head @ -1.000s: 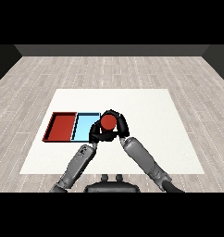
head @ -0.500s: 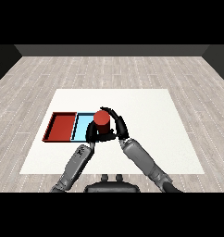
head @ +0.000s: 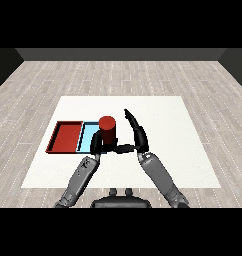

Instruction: Pick the red can and put it in the red box

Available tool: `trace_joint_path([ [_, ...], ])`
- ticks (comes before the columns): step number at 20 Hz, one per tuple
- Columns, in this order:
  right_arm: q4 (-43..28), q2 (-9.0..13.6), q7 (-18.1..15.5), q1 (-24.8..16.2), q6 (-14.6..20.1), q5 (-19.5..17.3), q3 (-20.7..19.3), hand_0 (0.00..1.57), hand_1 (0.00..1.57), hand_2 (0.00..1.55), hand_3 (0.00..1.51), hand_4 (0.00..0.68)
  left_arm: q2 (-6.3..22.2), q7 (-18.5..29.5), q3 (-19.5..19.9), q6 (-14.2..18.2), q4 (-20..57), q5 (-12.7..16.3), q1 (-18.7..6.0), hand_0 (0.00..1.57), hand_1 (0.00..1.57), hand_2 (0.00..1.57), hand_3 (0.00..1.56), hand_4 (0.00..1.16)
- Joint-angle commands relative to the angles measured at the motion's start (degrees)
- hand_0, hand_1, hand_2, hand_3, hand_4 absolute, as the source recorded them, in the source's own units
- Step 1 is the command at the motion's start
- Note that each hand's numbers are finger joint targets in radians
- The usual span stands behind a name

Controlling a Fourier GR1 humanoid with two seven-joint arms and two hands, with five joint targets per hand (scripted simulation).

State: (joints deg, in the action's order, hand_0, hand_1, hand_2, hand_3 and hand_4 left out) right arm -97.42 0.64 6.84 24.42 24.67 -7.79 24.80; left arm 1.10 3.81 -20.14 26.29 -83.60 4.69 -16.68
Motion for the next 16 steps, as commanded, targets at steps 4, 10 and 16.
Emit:
trace_joint_path([
  [4,-12.0,4.1,-3.3,-9.2,-4.5,5.2,-5.7,0.0,0.0,0.0,0.0,0.0,-0.8,-2.9,3.6,1.0,1.9,-2.3,-3.4,1.57,1.57,1.57,1.49,1.12],
  [10,-16.4,7.9,-6.3,-17.2,-8.6,11.8,-13.1,0.0,0.0,0.0,0.0,0.0,5.2,-1.1,9.5,-1.6,0.9,-2.1,-1.1,1.57,1.57,1.57,1.48,1.12],
  [16,-17.2,8.0,-11.9,-29.0,-8.3,13.5,-16.0,0.0,0.0,0.0,0.0,0.0,14.2,-1.8,17.3,-3.2,1.9,-1.3,3.5,1.57,1.57,1.57,1.52,1.13],
])
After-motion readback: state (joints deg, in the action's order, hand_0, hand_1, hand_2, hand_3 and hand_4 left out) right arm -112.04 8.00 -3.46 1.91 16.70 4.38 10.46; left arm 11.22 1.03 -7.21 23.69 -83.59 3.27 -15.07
